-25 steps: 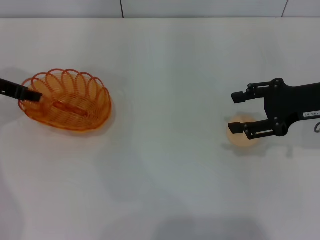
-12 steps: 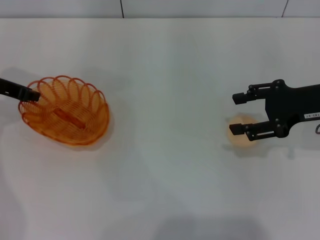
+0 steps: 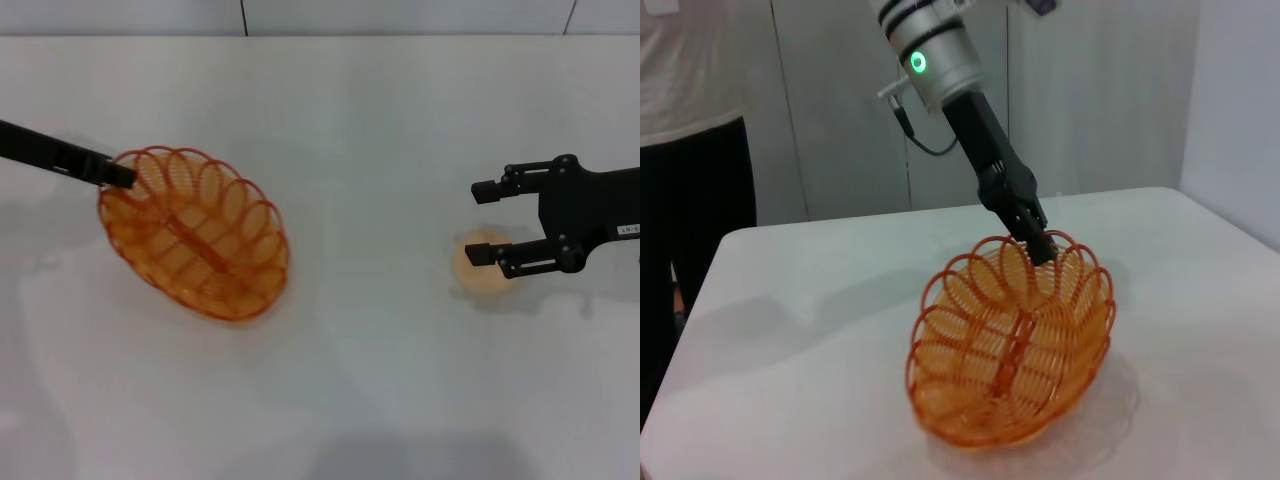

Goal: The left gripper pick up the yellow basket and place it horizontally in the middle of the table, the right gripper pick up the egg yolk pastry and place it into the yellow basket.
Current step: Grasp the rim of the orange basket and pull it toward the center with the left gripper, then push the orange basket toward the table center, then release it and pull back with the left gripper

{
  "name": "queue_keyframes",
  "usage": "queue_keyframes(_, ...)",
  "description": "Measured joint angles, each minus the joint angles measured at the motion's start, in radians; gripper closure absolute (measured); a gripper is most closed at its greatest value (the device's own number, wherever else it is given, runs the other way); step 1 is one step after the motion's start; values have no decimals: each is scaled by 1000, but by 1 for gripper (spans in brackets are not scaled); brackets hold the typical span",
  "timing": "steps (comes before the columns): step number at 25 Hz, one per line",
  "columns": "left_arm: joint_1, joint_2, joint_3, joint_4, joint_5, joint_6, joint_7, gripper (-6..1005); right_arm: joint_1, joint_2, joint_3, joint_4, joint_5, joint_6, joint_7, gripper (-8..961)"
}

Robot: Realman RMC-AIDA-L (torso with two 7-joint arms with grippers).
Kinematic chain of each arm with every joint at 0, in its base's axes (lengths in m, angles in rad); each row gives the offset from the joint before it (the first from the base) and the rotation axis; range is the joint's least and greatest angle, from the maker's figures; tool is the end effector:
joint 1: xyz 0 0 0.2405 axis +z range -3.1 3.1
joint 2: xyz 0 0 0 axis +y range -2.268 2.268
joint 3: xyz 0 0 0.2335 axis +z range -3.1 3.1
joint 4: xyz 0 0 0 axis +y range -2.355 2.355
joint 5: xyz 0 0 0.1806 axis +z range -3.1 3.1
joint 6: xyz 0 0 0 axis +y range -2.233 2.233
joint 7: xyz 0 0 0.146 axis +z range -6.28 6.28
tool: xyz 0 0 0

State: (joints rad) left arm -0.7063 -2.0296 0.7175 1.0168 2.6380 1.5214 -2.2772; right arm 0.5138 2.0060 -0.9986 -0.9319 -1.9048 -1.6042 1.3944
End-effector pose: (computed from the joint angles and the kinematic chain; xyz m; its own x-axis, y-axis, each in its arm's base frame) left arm -0.2348 0.3499 0.0662 0.5903 0.7972 0.1270 0.7659 -0.5033 -0.4001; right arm 0.1941 0.3039 0.0319 0.9447 -0.0647 -0.3214 -0.1250 -0.9774 -0.1708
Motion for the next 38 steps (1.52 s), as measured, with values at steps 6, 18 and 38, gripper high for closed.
queue_keyframes(6, 0, -39, 3, 89, -32, 72, -144, 898, -7, -1, 23, -11, 1, -1, -7, 237)
queue_keyframes(18, 73, -51, 253, 211, -156, 63, -576, 906, -24, -20, 93, -26, 3, -19, -36, 238)
queue_keyframes(38, 194, -69, 450, 170, -284, -167, -737, 908, -16, -49, 90, -27, -12, -51, -62, 239)
